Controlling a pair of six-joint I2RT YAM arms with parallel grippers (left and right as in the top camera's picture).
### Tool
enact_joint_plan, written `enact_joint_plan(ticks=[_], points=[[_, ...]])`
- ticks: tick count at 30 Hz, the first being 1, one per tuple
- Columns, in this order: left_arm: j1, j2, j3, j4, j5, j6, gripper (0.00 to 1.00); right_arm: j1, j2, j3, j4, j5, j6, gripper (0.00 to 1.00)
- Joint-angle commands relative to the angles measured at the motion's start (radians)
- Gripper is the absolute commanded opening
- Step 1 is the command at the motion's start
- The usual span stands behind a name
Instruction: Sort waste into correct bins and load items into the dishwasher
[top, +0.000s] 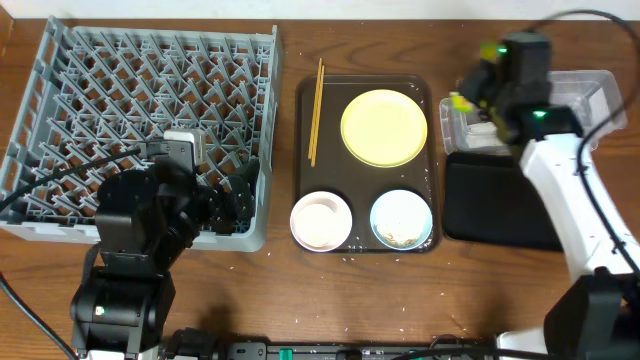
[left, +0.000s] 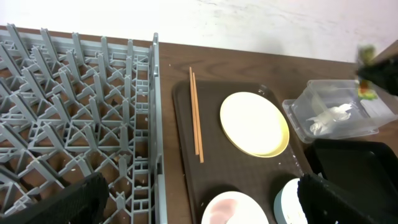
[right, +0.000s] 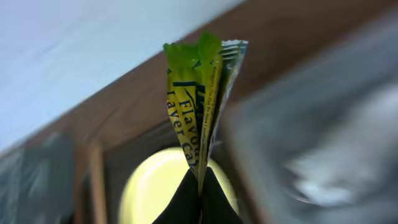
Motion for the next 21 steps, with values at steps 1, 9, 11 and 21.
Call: enact_joint_plan(ticks=[1, 9, 11, 21], points=[[0.0, -0.002, 0.025, 0.002, 0.013, -0.005, 0.98, -0.058, 0.061, -0.01, -0.054, 0.277, 0.23, 0.01], [0.0, -0.002, 0.025, 0.002, 0.013, -0.005, 0.98, -0.132, 0.222, -0.01, 0.005, 0.273, 0.17, 0.5], [0.0, -0.002, 0.025, 0.002, 0.013, -0.005, 0.98, -0.132, 0.209, -0.009, 0.001, 0.216, 0.101, 0.72], [0.0, -0.002, 0.025, 0.002, 0.013, -0.005, 0.98, -0.028, -0.151, -0.009, -0.035, -0.308, -0.279, 0.78]])
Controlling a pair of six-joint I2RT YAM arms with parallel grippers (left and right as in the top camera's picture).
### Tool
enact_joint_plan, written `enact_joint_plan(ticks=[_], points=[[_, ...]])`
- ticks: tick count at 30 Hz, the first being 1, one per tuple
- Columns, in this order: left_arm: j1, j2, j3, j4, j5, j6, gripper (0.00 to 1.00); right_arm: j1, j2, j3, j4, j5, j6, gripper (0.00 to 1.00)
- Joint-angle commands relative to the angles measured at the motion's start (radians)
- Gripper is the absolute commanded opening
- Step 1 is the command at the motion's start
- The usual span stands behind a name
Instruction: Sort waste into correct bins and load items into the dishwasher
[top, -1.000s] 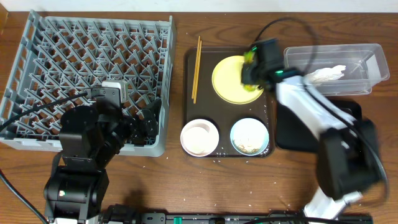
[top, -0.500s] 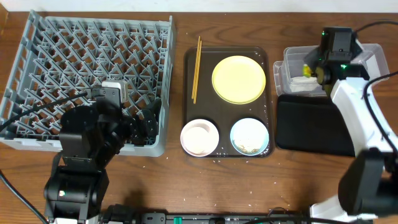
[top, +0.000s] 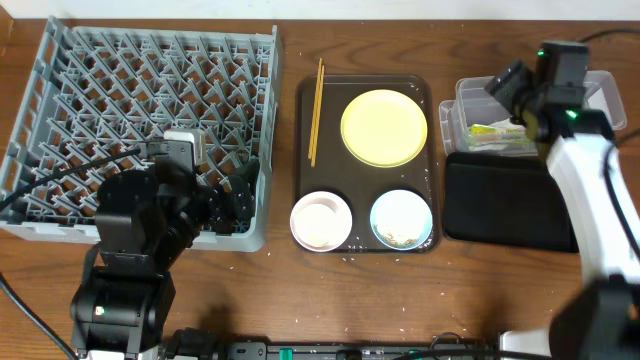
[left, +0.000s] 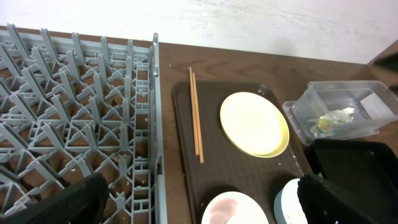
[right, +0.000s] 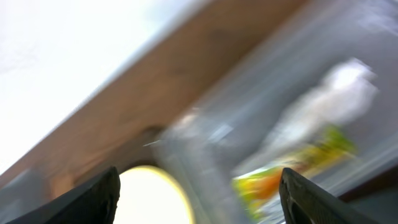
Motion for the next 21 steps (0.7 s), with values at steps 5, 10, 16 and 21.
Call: enact_joint_plan(ticks=[5, 10, 16, 21], points=[[0.0, -0.002, 0.025, 0.001, 0.013, -0.005, 0.98, 0.196, -0.12, 0.005, -0.113, -0.265, -0.303, 0.73], [0.0, -0.002, 0.025, 0.001, 0.013, -0.005, 0.98, 0.326, -0.095, 0.002, -0.208, -0.304, -0.39, 0.64], [0.0, -0.002, 0.025, 0.001, 0.013, -0.005, 0.98, 0.53, -0.046, 0.002, -0.324, -0.406, -0.635, 0.74], [0.0, -0.002, 0.025, 0.002, 0.013, -0.005, 0.98, 0.675, 0.059, 0.0, -0.376, -0.265, -0.643, 0.64]])
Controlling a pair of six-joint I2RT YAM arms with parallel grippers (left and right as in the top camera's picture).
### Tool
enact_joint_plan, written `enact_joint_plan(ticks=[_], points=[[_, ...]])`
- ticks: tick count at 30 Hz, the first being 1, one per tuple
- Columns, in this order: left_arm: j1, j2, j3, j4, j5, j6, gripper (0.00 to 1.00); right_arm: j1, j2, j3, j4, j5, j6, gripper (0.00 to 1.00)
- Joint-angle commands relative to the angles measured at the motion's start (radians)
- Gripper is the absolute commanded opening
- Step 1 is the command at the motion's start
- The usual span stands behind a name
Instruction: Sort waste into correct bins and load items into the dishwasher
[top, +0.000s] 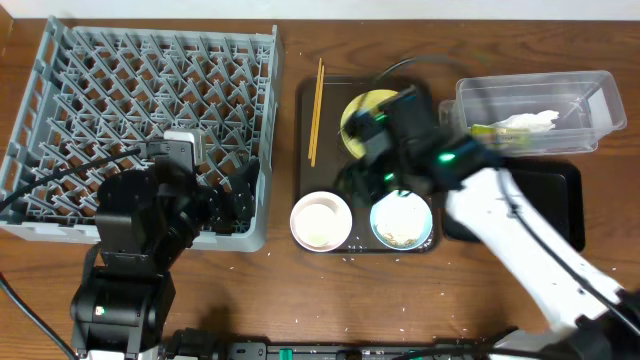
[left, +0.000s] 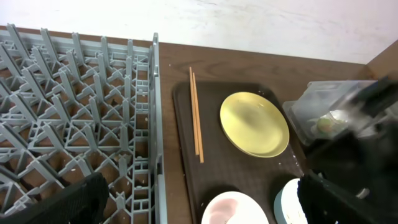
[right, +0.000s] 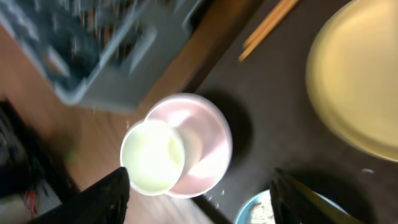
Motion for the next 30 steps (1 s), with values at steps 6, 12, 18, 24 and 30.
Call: enact_joint_plan(ticks=[6, 12, 18, 24, 30], points=[[0.0, -0.002, 0.025, 0.001, 0.013, -0.005, 0.98, 0.156, 0.233, -0.005, -0.022, 0.108, -0.048, 0.45], [0.0, -0.002, 0.025, 0.002, 0.013, -0.005, 0.98, 0.133, 0.261, 0.0, -0.025, 0.095, -0.007, 0.08], [0.0, 0.006, 0.025, 0.036, 0.017, -0.018, 0.98, 0.042, 0.139, 0.005, -0.031, 0.035, -0.007, 0.01], [0.0, 0.074, 0.025, 0.101, 0.256, -0.113, 0.98, -0.166, -0.013, 0.005, 0.07, -0.181, 0.011, 0.01], [0.0, 0.192, 0.025, 0.225, 0.467, -0.323, 0.98, -0.375, -0.045, 0.005, 0.274, -0.598, 0.038, 0.01]])
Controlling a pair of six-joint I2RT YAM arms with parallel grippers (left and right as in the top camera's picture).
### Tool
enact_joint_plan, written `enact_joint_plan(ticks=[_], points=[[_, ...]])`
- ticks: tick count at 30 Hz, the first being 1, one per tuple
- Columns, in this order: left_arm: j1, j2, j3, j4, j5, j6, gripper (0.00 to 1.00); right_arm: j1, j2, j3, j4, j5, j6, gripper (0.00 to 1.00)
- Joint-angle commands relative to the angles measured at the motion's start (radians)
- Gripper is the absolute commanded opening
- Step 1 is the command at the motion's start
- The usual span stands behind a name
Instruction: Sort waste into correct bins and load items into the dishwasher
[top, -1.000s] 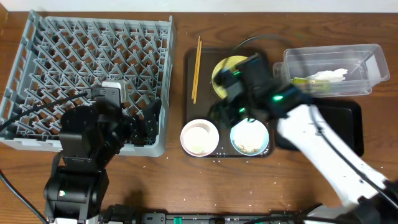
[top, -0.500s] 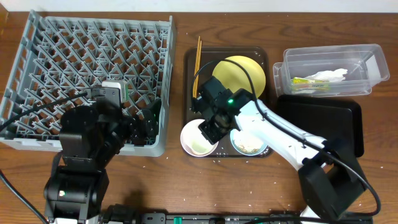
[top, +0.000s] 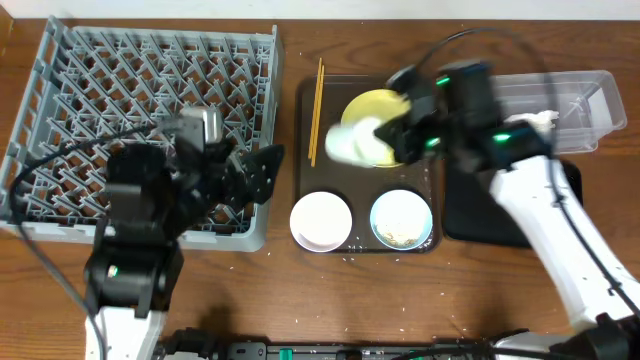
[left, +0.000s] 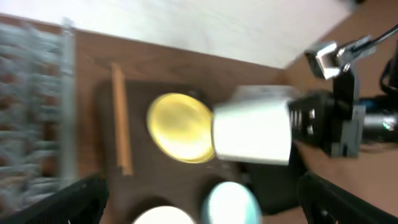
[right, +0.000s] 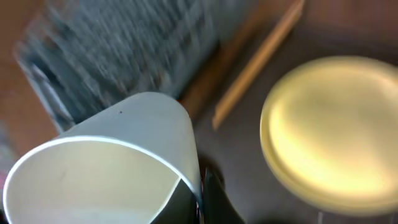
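My right gripper is shut on the rim of a white paper cup, holding it tilted above the dark tray. The cup fills the right wrist view, with the fingers pinching its wall; it also shows in the left wrist view. On the tray lie a yellow plate, chopsticks, a pink bowl and a blue bowl holding crumbs. My left gripper is open at the grey dish rack's right edge, holding nothing.
A clear bin at the back right holds a wrapper and crumpled white waste. A black bin lies in front of it, partly under my right arm. The rack takes up the left half of the table.
The right gripper was open over the pink bowl with the cup standing in it; now it is shut on the cup, held above the tray. The left arm has risen and turned rightward.
First my right gripper held a green-yellow wrapper beside the clear bin. Then it was open and the wrapper lay in that bin. Then it hung open over the cup in the pink bowl. Now it holds the cup above the tray, and the bowl is empty.
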Motion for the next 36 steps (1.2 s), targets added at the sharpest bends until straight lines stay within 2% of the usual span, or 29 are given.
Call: enact_joint_plan(ticks=[1, 5, 8, 9, 18, 25, 31, 34, 36], points=[[0.0, 0.076, 0.024, 0.073, 0.235, -0.184, 0.98, -0.108, -0.005, 0.007, 0.089, -0.44, 0.022, 0.01], [0.0, 0.159, 0.024, 0.209, 0.458, -0.262, 0.99, -0.142, -0.004, 0.007, 0.179, -0.723, 0.021, 0.01], [-0.027, 0.232, 0.024, 0.338, 0.626, -0.29, 0.96, -0.116, -0.004, 0.007, 0.215, -0.821, 0.021, 0.01], [-0.04, 0.244, 0.024, 0.353, 0.642, -0.29, 0.96, -0.106, -0.004, 0.007, 0.216, -0.819, 0.021, 0.01], [-0.146, 0.269, 0.024, 0.45, 0.659, -0.29, 0.93, -0.024, -0.004, 0.007, 0.218, -0.715, 0.018, 0.01], [-0.161, 0.266, 0.024, 0.487, 0.668, -0.29, 0.67, 0.003, -0.004, 0.007, 0.218, -0.673, 0.018, 0.01], [-0.161, 0.266, 0.024, 0.491, 0.667, -0.288, 0.6, 0.002, -0.004, 0.007, 0.218, -0.656, 0.018, 0.01], [-0.158, 0.266, 0.024, 0.497, 0.666, -0.269, 0.6, 0.002, -0.004, 0.007, 0.218, -0.645, 0.018, 0.15], [-0.143, 0.266, 0.024, 0.487, 0.668, -0.19, 0.6, -0.002, -0.005, 0.007, 0.218, -0.602, 0.018, 0.27]])
